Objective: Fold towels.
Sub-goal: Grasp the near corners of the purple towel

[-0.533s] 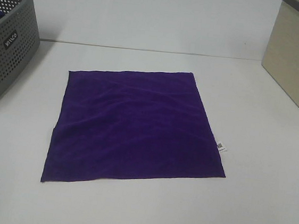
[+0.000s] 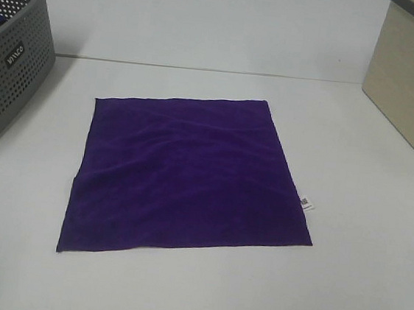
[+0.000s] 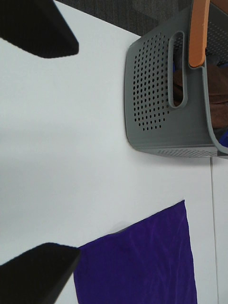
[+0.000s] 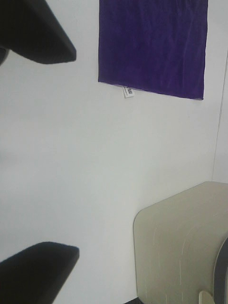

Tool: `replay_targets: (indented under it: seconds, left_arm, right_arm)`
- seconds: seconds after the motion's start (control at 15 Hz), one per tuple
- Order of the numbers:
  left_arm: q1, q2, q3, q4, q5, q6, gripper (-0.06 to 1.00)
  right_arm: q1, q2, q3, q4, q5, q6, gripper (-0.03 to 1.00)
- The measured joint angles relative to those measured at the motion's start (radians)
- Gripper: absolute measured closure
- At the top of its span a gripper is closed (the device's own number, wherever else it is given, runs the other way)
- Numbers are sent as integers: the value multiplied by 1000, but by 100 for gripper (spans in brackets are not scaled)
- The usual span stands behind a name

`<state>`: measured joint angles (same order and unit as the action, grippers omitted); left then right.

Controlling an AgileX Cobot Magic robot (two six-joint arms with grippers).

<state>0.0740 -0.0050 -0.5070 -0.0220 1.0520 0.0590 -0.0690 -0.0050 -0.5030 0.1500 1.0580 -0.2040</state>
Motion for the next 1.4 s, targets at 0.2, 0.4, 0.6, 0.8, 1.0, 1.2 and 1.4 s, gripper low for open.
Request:
replay_targets:
  seconds: [0.2,0.4,0.6,0.8,1.0,1.2,1.4]
  left_arm:
    - [0,0,0,0,0,0,-4]
    - [0,0,0,0,0,0,-4]
    - [0,0,0,0,0,1,-4]
    - [0,0,0,0,0,1,-4]
    - [0,0,0,-1,0,5,-4]
    - [0,0,0,-1,0,7,-4]
    - [0,0,0,-1,0,8,-4]
  right_arm:
    - [0,0,0,0,0,0,-2]
    - [0,0,0,0,0,0,-2]
    - [0,0,0,0,0,0,-2]
    - [0,0,0,0,0,0,-2]
    - [0,0,0,0,0,0,-2]
    - [0,0,0,0,0,0,-2]
    - [0,0,0,1,0,0,-2]
